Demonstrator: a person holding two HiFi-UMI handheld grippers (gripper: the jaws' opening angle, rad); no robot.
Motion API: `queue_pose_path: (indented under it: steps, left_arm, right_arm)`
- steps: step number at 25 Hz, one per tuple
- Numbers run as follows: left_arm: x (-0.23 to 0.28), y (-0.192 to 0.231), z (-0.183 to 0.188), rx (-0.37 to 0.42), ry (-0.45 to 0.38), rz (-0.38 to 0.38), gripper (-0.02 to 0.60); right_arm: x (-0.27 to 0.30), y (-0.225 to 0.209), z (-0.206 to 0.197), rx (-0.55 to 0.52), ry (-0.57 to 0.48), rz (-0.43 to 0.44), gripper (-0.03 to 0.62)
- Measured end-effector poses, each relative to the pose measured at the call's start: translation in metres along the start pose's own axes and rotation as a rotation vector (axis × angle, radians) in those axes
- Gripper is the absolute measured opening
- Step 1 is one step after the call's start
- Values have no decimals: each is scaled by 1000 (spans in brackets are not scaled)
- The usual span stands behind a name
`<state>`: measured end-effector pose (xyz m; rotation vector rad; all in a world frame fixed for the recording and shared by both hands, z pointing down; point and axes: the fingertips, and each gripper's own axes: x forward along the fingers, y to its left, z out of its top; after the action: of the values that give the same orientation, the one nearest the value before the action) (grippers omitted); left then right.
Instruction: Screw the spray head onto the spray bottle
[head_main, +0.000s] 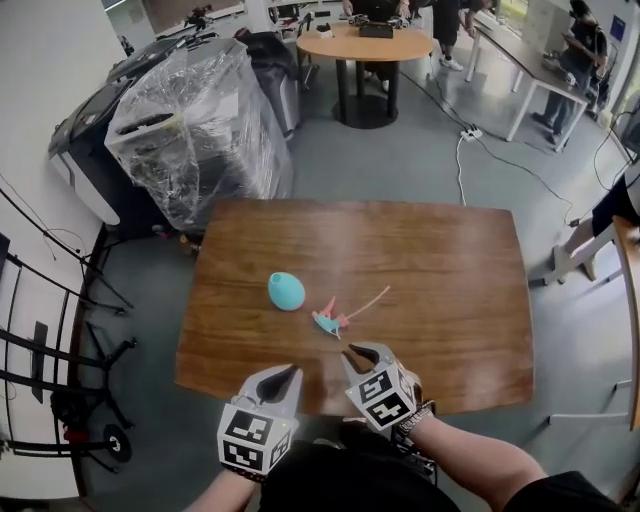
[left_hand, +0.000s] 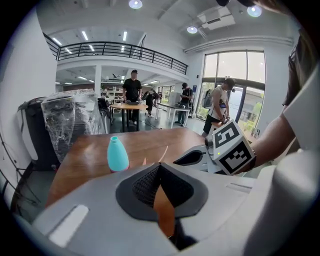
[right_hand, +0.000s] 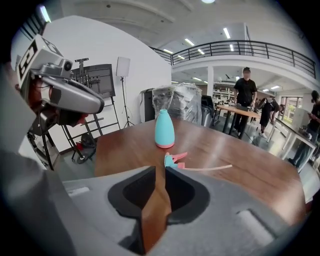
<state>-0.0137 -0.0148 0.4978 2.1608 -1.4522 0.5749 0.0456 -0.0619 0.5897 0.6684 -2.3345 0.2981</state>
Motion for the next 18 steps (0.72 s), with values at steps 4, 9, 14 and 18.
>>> queue_pose_path:
  steps: [4,9,14,18]
  left_arm:
    - [21,4,-1,21,55,-37,15]
    - [39,12,-1,45,90,-83,15]
    - [45,25,-1,84,112,-135,15]
    - [45,37,-4,111,133,-184,15]
  right_arm:
    - [17,-3,-2,3,22,0,52]
    - [39,-8,-11,-9,61,-26,57]
    - [59,-7,-21,-25,102,-65,57]
    - [72,-7,-27,-40,140,-113,58]
